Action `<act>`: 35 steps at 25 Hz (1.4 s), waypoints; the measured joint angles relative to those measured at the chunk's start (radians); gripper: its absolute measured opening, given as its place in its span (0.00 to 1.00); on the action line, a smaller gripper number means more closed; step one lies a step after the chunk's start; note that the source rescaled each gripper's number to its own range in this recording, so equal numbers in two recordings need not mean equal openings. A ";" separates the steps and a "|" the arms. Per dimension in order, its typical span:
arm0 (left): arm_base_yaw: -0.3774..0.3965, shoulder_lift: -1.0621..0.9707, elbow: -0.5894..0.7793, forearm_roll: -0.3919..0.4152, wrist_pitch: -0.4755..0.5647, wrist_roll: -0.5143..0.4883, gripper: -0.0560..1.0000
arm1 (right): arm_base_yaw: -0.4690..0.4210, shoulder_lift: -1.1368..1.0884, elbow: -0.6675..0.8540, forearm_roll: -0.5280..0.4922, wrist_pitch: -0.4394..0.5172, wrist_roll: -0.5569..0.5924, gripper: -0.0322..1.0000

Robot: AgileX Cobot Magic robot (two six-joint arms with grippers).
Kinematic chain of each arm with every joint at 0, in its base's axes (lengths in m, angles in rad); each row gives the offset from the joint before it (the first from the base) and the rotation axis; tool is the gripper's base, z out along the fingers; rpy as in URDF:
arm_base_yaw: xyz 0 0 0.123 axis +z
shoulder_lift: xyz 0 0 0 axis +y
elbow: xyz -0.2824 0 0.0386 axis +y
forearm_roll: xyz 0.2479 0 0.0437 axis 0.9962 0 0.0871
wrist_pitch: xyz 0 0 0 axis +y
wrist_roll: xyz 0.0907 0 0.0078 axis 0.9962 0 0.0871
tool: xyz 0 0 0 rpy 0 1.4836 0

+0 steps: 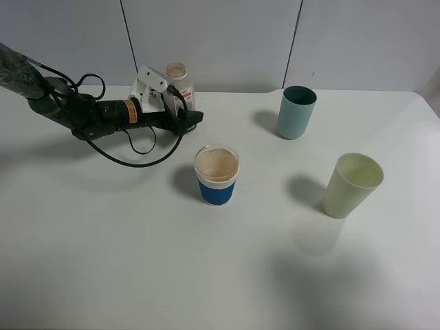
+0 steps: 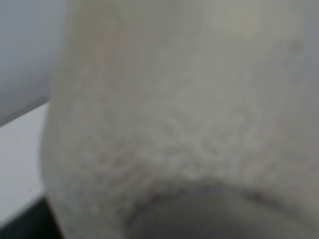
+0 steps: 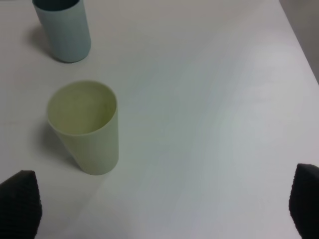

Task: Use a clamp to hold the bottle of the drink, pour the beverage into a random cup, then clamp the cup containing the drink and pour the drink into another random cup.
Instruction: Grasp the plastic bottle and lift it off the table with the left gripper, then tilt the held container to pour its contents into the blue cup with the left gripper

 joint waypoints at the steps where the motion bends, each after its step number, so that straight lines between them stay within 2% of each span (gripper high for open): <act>1: 0.000 0.000 0.000 0.000 0.004 -0.009 0.24 | 0.000 0.000 0.000 0.000 0.000 0.000 1.00; 2: 0.000 0.000 0.000 -0.004 0.004 -0.026 0.07 | 0.000 0.000 0.000 0.000 0.000 0.000 1.00; 3: 0.000 0.000 0.000 -0.006 0.006 -0.045 0.05 | 0.000 0.000 0.000 0.000 0.000 0.000 1.00; 6: 0.000 0.000 0.000 -0.018 0.011 -0.082 0.08 | 0.000 0.000 0.000 0.000 0.000 0.000 1.00; 14: 0.000 -0.006 -0.001 -0.029 0.023 -0.089 0.08 | 0.000 0.000 0.000 0.000 0.000 0.000 1.00; 17: -0.003 -0.037 0.028 -0.077 0.055 -0.079 0.08 | 0.000 0.000 0.000 0.000 0.000 0.000 1.00; 20: -0.006 -0.088 0.097 -0.208 0.069 -0.013 0.08 | 0.000 0.000 0.000 0.000 0.000 0.000 1.00; 25: -0.006 -0.193 0.259 -0.467 0.076 0.246 0.08 | 0.000 0.000 0.000 0.000 0.000 0.001 1.00; 31: -0.007 -0.346 0.424 -0.767 0.077 0.503 0.08 | 0.000 0.000 0.000 0.000 0.000 0.001 1.00; 35: -0.043 -0.437 0.499 -0.968 0.080 0.724 0.08 | 0.000 0.000 0.000 0.000 0.000 0.001 1.00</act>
